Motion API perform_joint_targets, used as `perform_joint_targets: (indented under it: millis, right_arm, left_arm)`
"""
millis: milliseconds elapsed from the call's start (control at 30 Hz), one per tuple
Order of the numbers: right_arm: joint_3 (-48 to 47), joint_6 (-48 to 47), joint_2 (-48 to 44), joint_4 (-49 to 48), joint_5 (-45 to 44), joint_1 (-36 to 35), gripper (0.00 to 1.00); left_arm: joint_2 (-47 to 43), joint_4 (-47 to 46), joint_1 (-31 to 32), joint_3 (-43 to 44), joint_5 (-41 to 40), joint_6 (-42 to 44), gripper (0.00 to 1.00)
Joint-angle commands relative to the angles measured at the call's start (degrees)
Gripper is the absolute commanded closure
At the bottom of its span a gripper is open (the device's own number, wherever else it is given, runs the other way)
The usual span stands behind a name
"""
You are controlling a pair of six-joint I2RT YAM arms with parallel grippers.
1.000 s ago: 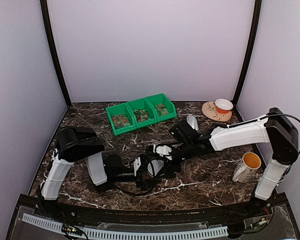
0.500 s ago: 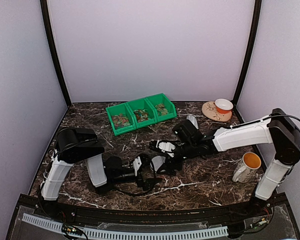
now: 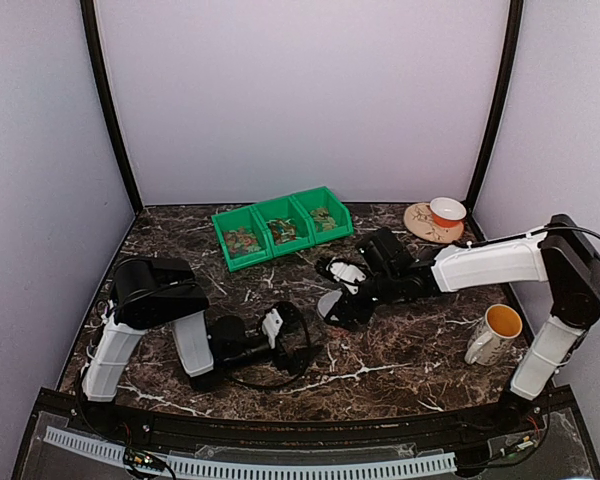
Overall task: Pack the candies
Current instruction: Move the packing bottle to the center of the board, then reset both arms
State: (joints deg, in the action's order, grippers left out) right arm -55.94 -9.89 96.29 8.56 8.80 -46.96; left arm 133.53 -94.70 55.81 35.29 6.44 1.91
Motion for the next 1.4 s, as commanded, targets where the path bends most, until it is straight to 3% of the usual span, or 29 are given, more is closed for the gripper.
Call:
perform_joint_targets:
  millis: [0,433,733,933,1067,1200,1367]
  right_arm:
    - [-5.0,4.9,3.3,0.0,-6.8,0.7,0.17]
    - [-19.8,9.4,14.7,0.4,-10.1,0.7,0.13]
    - [-23.1,7.7,13.1,2.3,-14.0,0.7,0.02]
    - [-24.0,7.3,6.9,6.0,-16.2,0.7,0.03]
    - [-21.7,7.1,0.6,7.1,-20.3,0.8,0.03]
    - [-16.8,7.3,-6.9,6.2,-22.7,2.5,0.03]
    - [-9.0,10.6,-14.8,3.7,-18.5,9.7,0.03]
  left_arm:
    - [9.5,-5.0,-1.7,-6.6,-10.5,7.2,0.01]
    - [8.0,-5.0,-1.2,-7.6,-12.9,7.5,0.01]
    - [5.4,-5.0,0.2,-8.6,-15.8,9.0,0.01]
    - [-2.8,-3.8,3.1,-10.6,-20.8,10.2,0.01]
    - [-12.7,7.6,4.7,-10.2,-25.6,7.3,0.01]
    - [-24.2,33.1,4.9,-5.3,-29.8,1.5,0.01]
    - [-37.3,54.0,1.0,-0.3,-28.7,-5.2,0.01]
